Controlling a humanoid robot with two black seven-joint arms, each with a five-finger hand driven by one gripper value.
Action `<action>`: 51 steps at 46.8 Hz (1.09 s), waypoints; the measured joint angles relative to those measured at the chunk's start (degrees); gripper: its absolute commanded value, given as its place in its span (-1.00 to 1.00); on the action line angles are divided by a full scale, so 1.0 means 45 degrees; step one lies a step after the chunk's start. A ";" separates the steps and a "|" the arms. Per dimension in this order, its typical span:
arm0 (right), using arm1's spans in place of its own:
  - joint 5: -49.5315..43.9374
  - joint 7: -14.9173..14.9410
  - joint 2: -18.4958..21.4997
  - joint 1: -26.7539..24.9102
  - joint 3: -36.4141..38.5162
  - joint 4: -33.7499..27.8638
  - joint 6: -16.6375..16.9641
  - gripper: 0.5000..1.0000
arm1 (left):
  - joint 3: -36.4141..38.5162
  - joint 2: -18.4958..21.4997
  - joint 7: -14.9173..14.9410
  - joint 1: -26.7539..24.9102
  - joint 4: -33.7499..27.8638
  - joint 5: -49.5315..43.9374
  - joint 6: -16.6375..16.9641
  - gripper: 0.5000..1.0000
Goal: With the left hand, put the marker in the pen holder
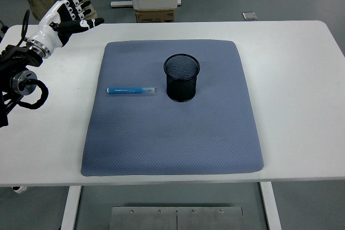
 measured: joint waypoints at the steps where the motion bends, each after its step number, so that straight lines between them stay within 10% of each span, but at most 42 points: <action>1: -0.0001 0.0001 0.0000 -0.0002 0.0000 0.0002 0.0000 1.00 | 0.0329 0.0002 0.0010 -0.0151 -0.0106 0.0000 0.0022 1.00; 17: 0.0000 0.0007 -0.0001 0.0003 0.0000 -0.0002 0.0000 1.00 | 0.5001 0.0030 0.0128 -0.2201 -0.2226 -0.0033 0.0649 1.00; 25: 0.0000 -0.0005 0.0000 0.0001 -0.0002 -0.0002 0.0000 1.00 | 0.7425 0.0005 0.1334 -0.3481 -0.3099 0.0000 0.0793 1.00; 51: 0.0000 0.0003 0.0000 -0.0001 0.0001 0.0002 0.0000 1.00 | 0.9270 -0.0142 0.2222 -0.4814 -0.3553 0.0275 0.0196 1.00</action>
